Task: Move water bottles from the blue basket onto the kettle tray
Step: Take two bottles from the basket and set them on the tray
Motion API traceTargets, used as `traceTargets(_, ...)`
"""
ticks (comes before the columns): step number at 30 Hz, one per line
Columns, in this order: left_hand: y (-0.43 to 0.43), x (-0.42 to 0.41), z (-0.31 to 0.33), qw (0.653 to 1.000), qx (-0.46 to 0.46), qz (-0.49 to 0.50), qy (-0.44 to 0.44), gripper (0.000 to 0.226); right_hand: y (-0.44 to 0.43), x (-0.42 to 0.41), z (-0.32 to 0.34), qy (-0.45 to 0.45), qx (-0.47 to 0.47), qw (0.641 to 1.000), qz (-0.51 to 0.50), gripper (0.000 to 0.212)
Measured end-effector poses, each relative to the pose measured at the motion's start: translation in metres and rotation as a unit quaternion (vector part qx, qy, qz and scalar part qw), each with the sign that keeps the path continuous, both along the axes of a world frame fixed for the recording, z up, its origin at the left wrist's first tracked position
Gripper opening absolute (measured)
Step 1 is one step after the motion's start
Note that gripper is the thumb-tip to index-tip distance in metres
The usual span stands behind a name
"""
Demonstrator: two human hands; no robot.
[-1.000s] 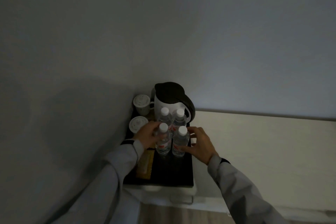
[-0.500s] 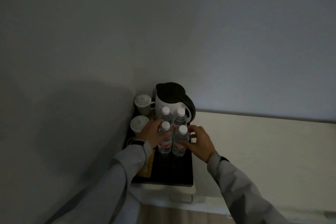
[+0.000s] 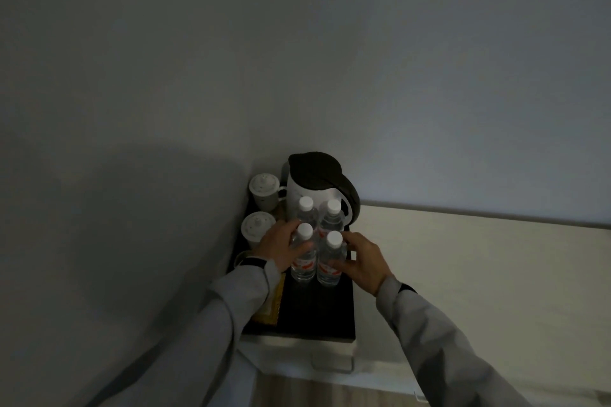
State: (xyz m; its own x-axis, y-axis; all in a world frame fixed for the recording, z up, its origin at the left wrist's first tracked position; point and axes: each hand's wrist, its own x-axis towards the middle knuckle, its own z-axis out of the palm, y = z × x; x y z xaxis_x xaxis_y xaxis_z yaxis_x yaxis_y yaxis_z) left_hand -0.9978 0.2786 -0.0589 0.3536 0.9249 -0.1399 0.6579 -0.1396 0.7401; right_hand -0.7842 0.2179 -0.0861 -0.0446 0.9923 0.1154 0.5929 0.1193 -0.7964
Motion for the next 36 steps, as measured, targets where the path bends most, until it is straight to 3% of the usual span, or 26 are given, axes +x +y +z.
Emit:
traceTargets(15, -0.006, 0.009, 0.001, 0.998, 0.021, 0.049, 0.015, 0.043, 0.005, -0.001, 0.002, -0.015, -0.003, 1.000, 0.007, 0.053)
traceTargets(26, -0.003, 0.003, 0.001, 1.000, 0.008, 0.030, 0.001, 0.043, 0.004, -0.009, -0.002, 0.006, 0.019, 0.999, -0.045, 0.043)
traceTargets(36, -0.001, 0.008, -0.001, 0.999, 0.018, 0.035, 0.011, 0.044, 0.005, -0.003, 0.000, -0.007, 0.012, 0.999, -0.029, 0.044)
